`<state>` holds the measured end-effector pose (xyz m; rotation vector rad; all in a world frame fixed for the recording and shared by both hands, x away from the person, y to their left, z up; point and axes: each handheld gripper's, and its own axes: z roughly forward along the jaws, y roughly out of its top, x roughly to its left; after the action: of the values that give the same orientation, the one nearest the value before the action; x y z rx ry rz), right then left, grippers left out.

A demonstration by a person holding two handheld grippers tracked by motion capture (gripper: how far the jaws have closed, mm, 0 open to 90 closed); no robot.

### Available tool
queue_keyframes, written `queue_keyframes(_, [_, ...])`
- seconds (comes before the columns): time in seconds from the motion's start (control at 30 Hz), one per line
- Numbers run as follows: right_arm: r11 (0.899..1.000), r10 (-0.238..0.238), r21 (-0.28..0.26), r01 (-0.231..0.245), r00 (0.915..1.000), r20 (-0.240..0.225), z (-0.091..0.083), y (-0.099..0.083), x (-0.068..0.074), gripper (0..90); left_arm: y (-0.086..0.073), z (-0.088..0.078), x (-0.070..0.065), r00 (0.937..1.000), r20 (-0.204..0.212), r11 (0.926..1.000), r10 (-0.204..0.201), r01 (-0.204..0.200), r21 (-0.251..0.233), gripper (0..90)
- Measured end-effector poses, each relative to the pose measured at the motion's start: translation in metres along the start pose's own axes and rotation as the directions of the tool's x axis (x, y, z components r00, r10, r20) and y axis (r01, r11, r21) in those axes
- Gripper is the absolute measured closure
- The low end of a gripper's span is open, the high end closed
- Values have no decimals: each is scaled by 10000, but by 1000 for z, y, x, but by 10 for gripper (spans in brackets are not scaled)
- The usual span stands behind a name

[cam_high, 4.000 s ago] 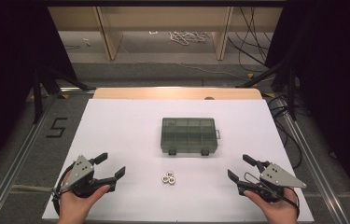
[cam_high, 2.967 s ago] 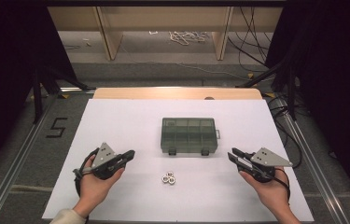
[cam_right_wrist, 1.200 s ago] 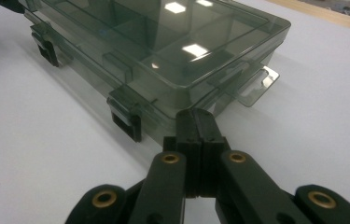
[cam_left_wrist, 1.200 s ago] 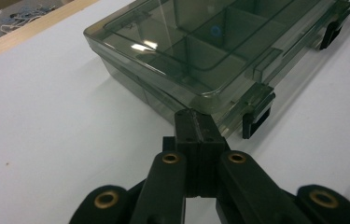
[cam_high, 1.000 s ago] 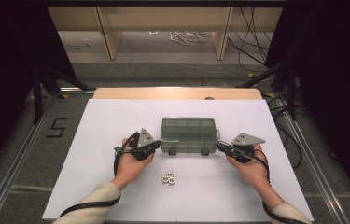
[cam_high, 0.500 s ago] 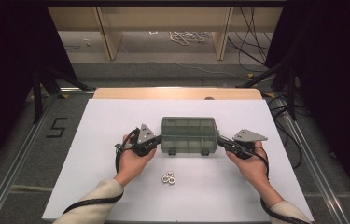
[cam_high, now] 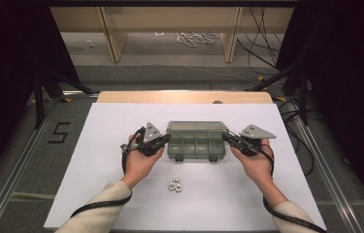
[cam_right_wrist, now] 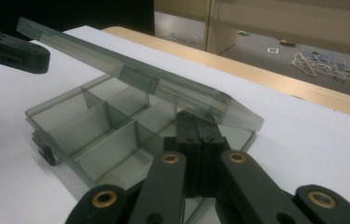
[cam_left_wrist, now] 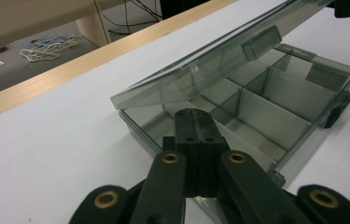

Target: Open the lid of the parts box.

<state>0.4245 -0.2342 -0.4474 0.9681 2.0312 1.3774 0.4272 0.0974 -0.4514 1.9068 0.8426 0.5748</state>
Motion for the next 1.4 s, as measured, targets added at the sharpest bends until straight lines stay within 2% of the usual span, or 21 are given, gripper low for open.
queue_keyframes(0.07, [9998,123,130,-123,9999,25,0,2,1,900,2,0,2,10000,-26,10000,-46,45,-78,896])
queue_keyframes(0.1, [10000,-2,47,1,10000,91,1,3,0,900,5,1,3,9999,-81,9997,-139,137,-199,896])
queue_keyframes(0.23, [10000,52,-61,-51,9999,128,2,5,-1,900,9,1,4,9995,-85,9989,-310,307,-348,896])
queue_keyframes(0.27, [9997,247,18,-247,9997,70,2,5,0,900,10,1,4,9995,-101,9988,-299,294,-390,896])
queue_keyframes(0.3, [9995,265,-157,-263,9996,102,4,7,0,900,11,1,4,9996,-144,9987,-257,251,-434,896])
queue_keyframes(0.33, [9999,72,-117,-69,9996,265,3,8,-2,900,12,2,3,9993,-130,9981,-357,350,-514,896])
queue_keyframes(0.4, [9999,72,-140,-68,9996,273,3,9,-2,900,13,2,3,9997,-149,9984,-205,197,-526,896])
queue_keyframes(0.47, [9993,127,-349,-114,9992,373,5,10,-2,900,15,5,2,9992,-163,9977,-364,354,-581,896])
queue_keyframes(0.57, [9996,260,-155,-255,9992,295,2,11,-2,900,16,6,3,9992,-172,9973,-358,347,-643,896])
queue_keyframes(0.63, [9994,94,-326,-82,9993,349,2,11,-3,900,18,6,4,9991,-109,9966,-409,400,-722,896])
queue_keyframes(0.67, [9992,355,-167,-351,9990,278,1,10,-1,888,19,6,4,9989,-162,9965,-433,420,-725,897])
queue_keyframes(0.77, [9994,225,-267,-215,9990,378,2,7,-1,852,21,7,4,9990,-188,9961,-403,387,-797,897])
queue_keyframes(0.8, [9995,328,-32,-327,9987,389,0,5,0,825,21,7,3,9992,-176,9961,-372,357,-809,896])
queue_keyframes(0.83, [9997,227,11,-228,9980,591,0,4,0,814,22,7,3,9989,-198,9959,-422,404,-812,896])
queue_keyframes(0.9, [9998,157,81,-163,9975,689,-1,3,-1,806,22,7,4,9989,-204,9959,-418,400,-807,896])
queue_keyframes(0.93, [9998,176,29,-180,9955,934,-1,3,-2,770,22,7,4,9989,-220,9958,-418,399,-819,896])
queue_keyframes(1.1, [9990,397,-278,-362,9897,1378,3,6,-5,731,22,8,4,9990,-225,9958,-392,372,-839,896])
queue_keyframes(1.3, [9988,374,-368,-321,9870,1566,6,10,-7,771,18,6,2,9993,-289,9965,-253,229,-810,872])
queue_keyframes(1.4, [9986,361,-437,-294,9863,1608,8,13,-6,791,15,2,1,9989,-435,9972,-152,120,-734,819])
